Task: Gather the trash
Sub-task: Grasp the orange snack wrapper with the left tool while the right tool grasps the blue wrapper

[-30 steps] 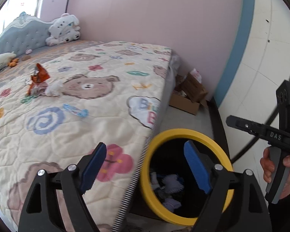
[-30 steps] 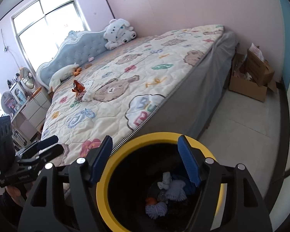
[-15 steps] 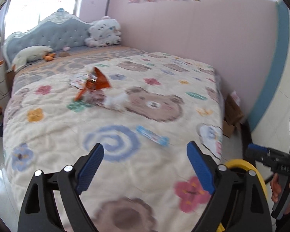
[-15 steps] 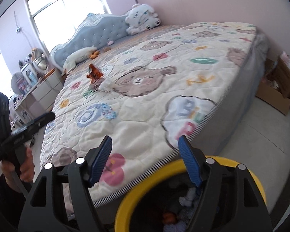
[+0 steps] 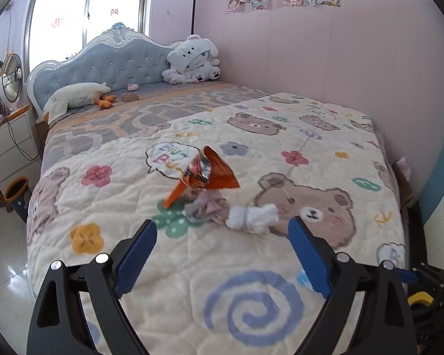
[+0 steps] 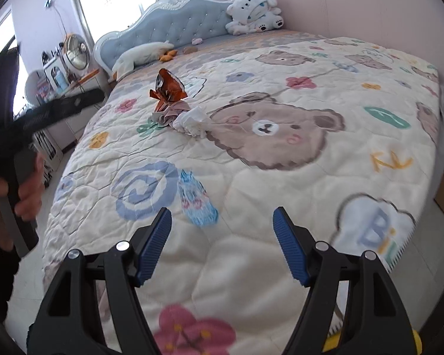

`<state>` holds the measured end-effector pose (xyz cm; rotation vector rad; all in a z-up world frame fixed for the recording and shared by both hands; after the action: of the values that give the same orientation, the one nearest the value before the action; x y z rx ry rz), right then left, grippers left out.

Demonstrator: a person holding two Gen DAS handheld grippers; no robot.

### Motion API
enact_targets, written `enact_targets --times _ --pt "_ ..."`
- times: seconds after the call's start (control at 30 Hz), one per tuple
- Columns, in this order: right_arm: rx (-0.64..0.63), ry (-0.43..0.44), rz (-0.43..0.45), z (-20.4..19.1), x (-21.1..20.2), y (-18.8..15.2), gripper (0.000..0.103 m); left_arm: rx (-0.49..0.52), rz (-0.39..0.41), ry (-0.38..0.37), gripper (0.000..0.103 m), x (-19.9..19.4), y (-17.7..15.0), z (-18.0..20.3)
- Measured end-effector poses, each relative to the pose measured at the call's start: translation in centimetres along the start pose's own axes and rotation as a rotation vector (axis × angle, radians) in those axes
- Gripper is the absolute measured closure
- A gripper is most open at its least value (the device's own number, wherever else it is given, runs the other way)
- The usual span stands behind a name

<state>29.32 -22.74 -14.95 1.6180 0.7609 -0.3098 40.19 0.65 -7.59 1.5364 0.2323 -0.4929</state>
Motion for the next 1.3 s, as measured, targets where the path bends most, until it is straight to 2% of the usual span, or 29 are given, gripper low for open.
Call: enact_targets --times 0.37,0.73,0.77,0.83,0.87,0.9,0.97,1.0,1.03,1.1,1.2,1.3 --pt "-0.021 -0.011 -0.06 -1.3 6.2 1.2 0.035 0.067 -0.065 0.061 0.016 9.4 2.1 -1.8" --pt "-0.037 -0.031 -0.111 -1.7 8.5 1.1 0.035 0.055 -0.114 0.046 0.016 16.9 2.8 -2.1" --pt "-0.04 -0.035 -0.117 -1.7 8.6 1.0 0.035 0.047 -0.12 0.041 0.019 17.5 2.8 -2.3" --pt "-0.045 -0.044 -0.133 -1.8 8.9 0.8 0.038 0.025 -0.138 0.025 0.037 18.5 2.7 -2.5" --pt "-0.048 -0.048 -0.142 -1.9 9.0 0.7 0.042 0.011 -0.148 0.015 0.042 18.9 2.6 -2.7" --pt "-0.054 -0.052 -0.153 -2.0 9.2 0.5 0.044 -0.003 -0.158 0.002 0.053 19.4 2.5 -2.8" --pt "-0.066 -0.066 -0.167 -2.1 9.3 0.3 0.049 -0.001 -0.163 -0.01 0.055 20.1 2.2 -2.8" --pt "-0.069 -0.072 -0.175 -2.2 9.4 0.3 0.054 0.01 -0.157 -0.013 0.06 20.3 2.2 -2.7" --pt "-0.07 -0.078 -0.179 -2.3 9.4 0.3 0.056 0.026 -0.153 -0.015 0.062 20.5 2.2 -2.5" --pt "-0.079 -0.087 -0.187 -2.6 9.6 0.3 0.069 0.031 -0.142 -0.017 0.064 20.7 2.3 -2.6" --pt "-0.07 -0.094 -0.205 -2.9 10.1 0.1 0.085 -0.007 -0.137 -0.012 0.067 20.7 2.3 -3.7" --pt "-0.081 -0.108 -0.206 -3.4 10.4 0.0 0.094 -0.042 -0.127 -0.013 0.068 19.9 2.5 -5.1"
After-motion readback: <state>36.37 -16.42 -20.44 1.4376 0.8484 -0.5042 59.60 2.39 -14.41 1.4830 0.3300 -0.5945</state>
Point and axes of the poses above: each gripper's, at about its wrist camera, not at the fingertips, and x roughly the way its jaws point, z to its right, y to its top, the point moved 5 cm from there along x, roughly the way its jaws point, and after that the axes turned 8 degrees about z, right-handed, at the moved point
